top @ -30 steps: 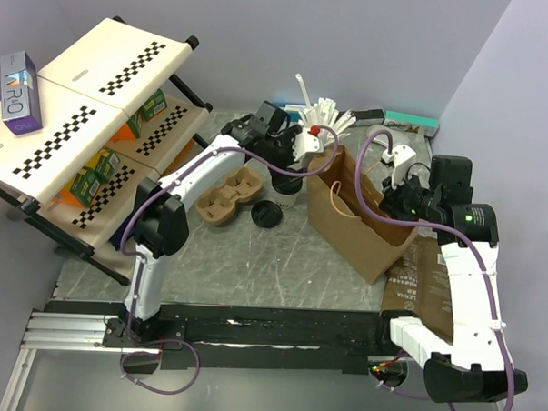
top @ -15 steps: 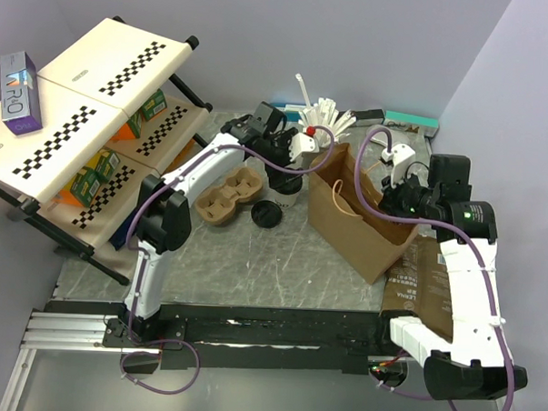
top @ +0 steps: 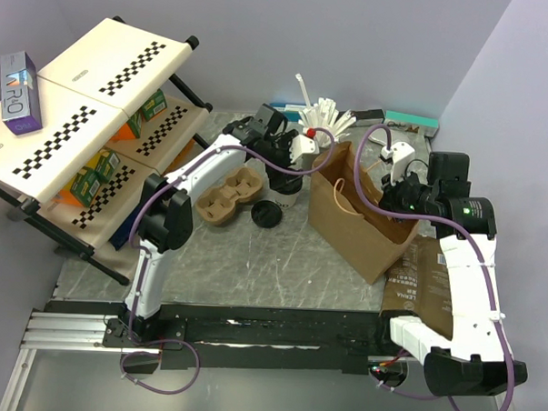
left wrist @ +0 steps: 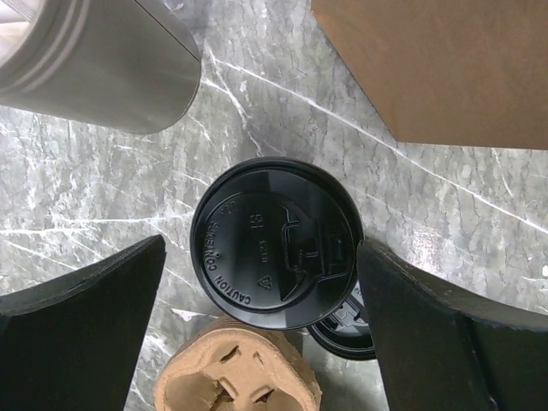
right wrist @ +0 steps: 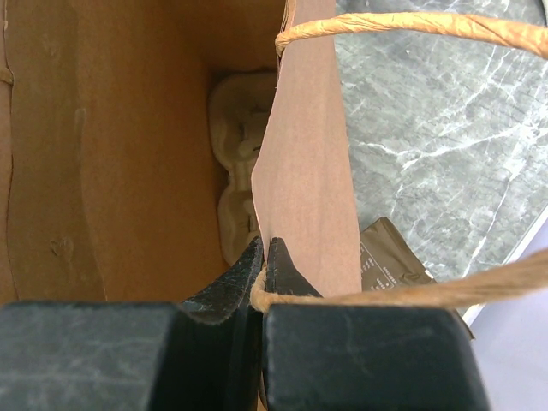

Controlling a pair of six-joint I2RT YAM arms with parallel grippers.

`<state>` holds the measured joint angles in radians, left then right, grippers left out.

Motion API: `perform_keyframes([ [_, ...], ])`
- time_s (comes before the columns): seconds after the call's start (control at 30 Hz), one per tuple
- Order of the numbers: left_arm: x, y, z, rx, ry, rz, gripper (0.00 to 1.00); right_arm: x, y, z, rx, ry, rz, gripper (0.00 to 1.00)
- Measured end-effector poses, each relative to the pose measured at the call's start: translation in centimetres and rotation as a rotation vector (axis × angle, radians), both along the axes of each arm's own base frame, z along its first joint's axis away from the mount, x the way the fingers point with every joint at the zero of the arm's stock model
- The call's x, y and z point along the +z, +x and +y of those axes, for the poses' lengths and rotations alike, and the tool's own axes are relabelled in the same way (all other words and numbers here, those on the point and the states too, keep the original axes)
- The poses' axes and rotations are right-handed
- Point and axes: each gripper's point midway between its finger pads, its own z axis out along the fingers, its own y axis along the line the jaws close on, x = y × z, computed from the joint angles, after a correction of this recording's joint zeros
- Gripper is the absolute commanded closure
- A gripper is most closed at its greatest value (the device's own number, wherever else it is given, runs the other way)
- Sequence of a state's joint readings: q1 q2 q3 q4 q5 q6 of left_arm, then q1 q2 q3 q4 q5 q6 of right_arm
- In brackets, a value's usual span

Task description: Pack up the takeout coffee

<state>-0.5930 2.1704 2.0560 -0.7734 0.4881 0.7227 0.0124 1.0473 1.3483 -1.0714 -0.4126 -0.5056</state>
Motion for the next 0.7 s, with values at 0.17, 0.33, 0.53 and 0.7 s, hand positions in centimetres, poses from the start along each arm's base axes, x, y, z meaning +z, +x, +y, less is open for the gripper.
perform_keyframes([
  [0.17,-0.29,0.11,0.08,0.005,0.006,-0.002,0.04,-0.01,-0.02,0.01,-0.003,0.003,0.002,1.00],
  [0.33,-0.52,0.46,0.01,0.010,0.004,-0.015,0.06,-0.01,-0.02,0.02,-0.005,0.004,0.003,1.00],
  [0.53,-0.99,0.58,-0.07,0.011,0.001,-0.019,0.07,0.00,-0.02,0.02,-0.005,0.005,0.003,1.00],
  [0.7,-1.00,0.61,-0.04,0.012,0.003,-0.020,0.14,0.00,-0.03,0.03,-0.007,0.006,0.004,1.00],
])
